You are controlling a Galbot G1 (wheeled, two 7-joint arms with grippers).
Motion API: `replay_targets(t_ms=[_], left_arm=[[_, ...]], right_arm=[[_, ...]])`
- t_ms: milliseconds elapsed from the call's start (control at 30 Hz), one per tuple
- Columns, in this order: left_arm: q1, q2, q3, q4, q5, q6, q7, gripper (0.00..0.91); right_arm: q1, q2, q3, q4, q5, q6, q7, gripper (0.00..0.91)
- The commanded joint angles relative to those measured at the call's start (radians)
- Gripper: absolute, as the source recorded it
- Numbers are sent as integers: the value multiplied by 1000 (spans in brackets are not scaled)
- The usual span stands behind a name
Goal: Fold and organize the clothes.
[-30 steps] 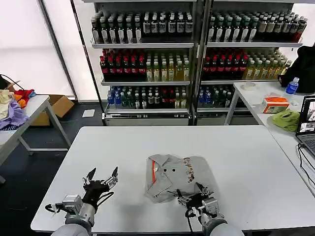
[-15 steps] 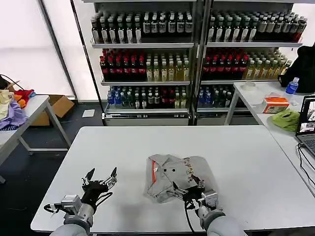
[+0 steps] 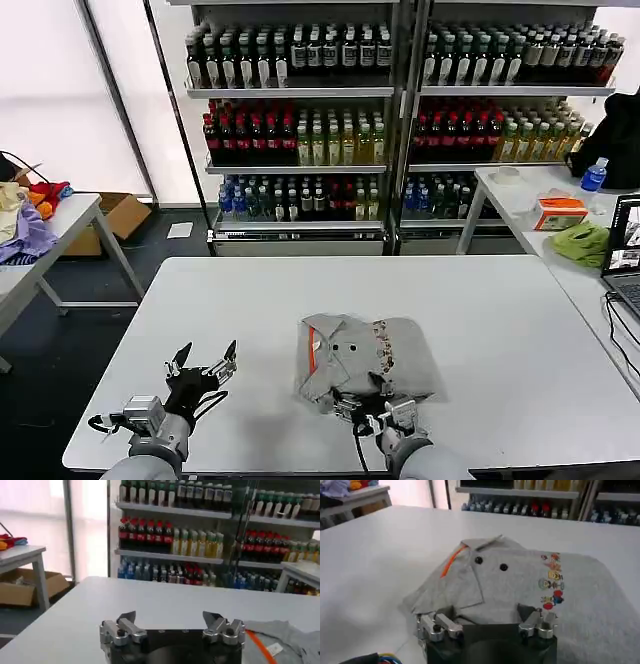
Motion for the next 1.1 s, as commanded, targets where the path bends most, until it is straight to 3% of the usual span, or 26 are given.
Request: replay_targets(t_ms=[33, 333, 500, 633, 700, 800, 867, 967, 1100], left_arm=[[5, 1, -2, -2, -1, 0, 0, 907], [10, 2, -4, -5, -3, -2, 1, 907], [6, -4, -9, -14, 3, -46, -2, 907], [0, -18, -12, -22, 19, -138, 1, 907], [-1, -22, -11, -25, 25, -157, 1, 907], [-3, -25, -10, -22, 28, -190, 1, 907], [-6, -25, -15, -16, 31, -206, 2, 907], [2, -27, -15, -34, 116, -200, 34, 907], [1, -24, -4, -45, 88, -203, 17, 907]], right_arm=[[8, 5, -31, -22, 33, 0, 13, 907], [-23, 8, 83, 128, -23, 3, -8, 907], [-92, -24, 262, 213, -124, 6, -35, 907], [-164, -39, 400, 196, -188, 19, -50, 907], [-191, -27, 481, 174, -187, 40, -42, 907], [-220, 8, 593, 159, -111, 55, 2, 907], [-230, 27, 635, 153, -139, 84, 7, 907], [-244, 43, 658, 178, -145, 94, 8, 907], [-258, 56, 659, 199, -145, 90, 4, 907]])
